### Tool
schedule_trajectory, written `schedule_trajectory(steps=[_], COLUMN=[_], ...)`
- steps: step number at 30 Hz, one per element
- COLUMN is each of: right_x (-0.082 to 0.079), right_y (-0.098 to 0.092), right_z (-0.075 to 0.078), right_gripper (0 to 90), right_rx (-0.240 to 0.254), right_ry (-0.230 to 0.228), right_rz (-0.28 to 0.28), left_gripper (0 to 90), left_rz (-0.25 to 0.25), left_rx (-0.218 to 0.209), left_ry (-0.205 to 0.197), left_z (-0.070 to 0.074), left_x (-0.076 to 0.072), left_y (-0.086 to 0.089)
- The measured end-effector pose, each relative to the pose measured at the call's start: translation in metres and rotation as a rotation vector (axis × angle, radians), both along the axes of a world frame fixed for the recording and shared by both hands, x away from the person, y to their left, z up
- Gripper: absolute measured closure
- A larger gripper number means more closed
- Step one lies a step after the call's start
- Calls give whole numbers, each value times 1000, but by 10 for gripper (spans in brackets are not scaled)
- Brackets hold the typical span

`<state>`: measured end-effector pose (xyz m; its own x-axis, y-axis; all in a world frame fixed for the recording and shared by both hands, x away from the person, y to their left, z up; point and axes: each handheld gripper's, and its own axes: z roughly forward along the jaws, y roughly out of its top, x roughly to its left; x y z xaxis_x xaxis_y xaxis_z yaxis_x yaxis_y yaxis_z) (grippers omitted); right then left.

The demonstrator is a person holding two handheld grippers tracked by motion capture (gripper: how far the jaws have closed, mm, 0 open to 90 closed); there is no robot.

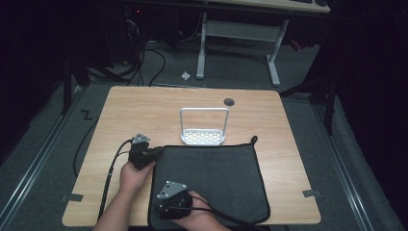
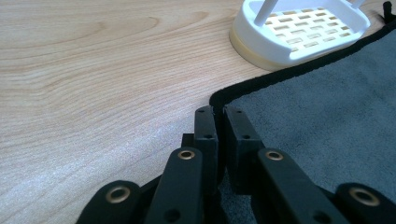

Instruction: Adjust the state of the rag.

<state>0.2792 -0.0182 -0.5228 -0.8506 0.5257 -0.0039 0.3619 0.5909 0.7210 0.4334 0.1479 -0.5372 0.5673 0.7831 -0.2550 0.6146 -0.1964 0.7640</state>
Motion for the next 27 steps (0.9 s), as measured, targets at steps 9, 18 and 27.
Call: schedule_trajectory(steps=[9, 18, 27], right_x=[-6, -7, -11], right_y=[14, 8, -9], right_z=[-10, -7, 16], right_gripper=[337, 733, 827], right_rx=[6, -25, 23], right_ry=[34, -17, -157], right_rz=[26, 3, -11], left_gripper=[839, 839, 849], left_rz=[3, 5, 8], left_rx=[-9, -11, -55], left_ry=[12, 23, 62], left_z=[0, -1, 1], left_x=[1, 2, 7], left_y=[1, 2, 6])
